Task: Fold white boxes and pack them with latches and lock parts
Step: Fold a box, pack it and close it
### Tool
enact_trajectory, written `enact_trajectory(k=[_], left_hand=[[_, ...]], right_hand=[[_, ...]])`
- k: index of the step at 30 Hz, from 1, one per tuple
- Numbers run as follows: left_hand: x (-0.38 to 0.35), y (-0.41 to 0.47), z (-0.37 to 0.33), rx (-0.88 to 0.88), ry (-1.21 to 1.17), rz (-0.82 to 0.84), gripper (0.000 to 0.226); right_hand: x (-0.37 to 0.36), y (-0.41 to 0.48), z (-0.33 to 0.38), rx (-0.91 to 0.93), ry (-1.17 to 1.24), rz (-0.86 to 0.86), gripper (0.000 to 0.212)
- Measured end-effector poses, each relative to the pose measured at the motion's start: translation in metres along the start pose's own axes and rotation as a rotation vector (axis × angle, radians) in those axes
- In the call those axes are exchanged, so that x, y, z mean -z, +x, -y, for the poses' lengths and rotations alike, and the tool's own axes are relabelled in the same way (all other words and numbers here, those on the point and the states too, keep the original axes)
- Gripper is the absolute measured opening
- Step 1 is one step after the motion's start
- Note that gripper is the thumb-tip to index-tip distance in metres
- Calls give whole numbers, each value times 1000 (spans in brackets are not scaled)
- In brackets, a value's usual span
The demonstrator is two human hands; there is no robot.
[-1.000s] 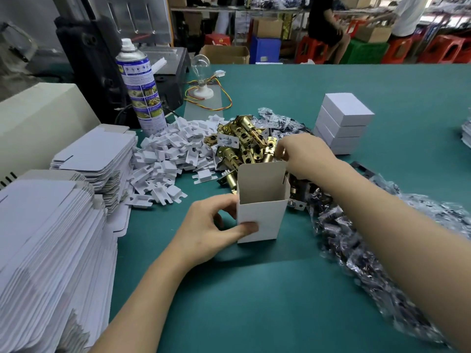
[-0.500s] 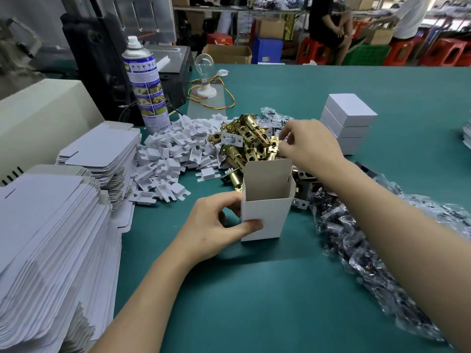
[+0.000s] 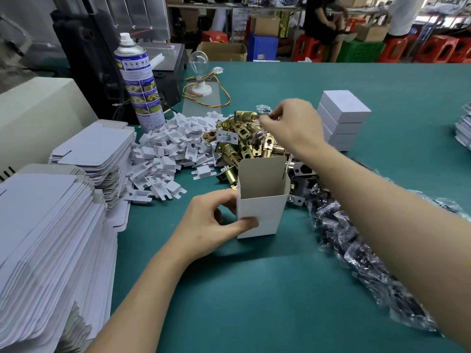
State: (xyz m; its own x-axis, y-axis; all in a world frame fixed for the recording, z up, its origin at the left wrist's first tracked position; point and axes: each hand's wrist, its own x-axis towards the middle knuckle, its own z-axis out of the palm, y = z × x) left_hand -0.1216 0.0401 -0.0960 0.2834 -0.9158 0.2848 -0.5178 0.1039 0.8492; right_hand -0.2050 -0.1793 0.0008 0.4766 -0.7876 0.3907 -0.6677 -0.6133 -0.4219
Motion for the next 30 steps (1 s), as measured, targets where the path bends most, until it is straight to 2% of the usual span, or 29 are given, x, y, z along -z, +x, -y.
enact_trajectory(k=[3, 8, 12, 14, 16, 19, 21, 26, 30], left_hand=[[1, 0, 1, 0, 4, 11, 22], [1, 0, 2, 21, 19, 3, 27], [0, 0, 2, 47, -17, -13, 25], [0, 0, 2, 48, -16, -12, 26], [-1, 0, 3, 44, -22, -14, 26], [-1, 0, 3, 52, -31, -31, 33], [-1, -1, 3, 63, -23, -44, 37], [-2, -1, 2, 21, 26, -57, 31], [-3, 0, 3, -26, 63, -67, 30]], right_hand=[[29, 2, 3, -19, 152, -48, 44], [84, -34, 5, 6, 421, -86, 35], [107, -68, 4, -82, 768, 103, 34], [105, -81, 4, -122, 843, 207, 31], [99, -90, 3, -143, 791, 242, 30], [94, -97, 0, -130, 583, 183, 38], [93, -99, 1, -92, 459, 156, 39], [91, -102, 14, 10, 122, 125, 39], [86, -109, 33, 161, -192, 122, 39]])
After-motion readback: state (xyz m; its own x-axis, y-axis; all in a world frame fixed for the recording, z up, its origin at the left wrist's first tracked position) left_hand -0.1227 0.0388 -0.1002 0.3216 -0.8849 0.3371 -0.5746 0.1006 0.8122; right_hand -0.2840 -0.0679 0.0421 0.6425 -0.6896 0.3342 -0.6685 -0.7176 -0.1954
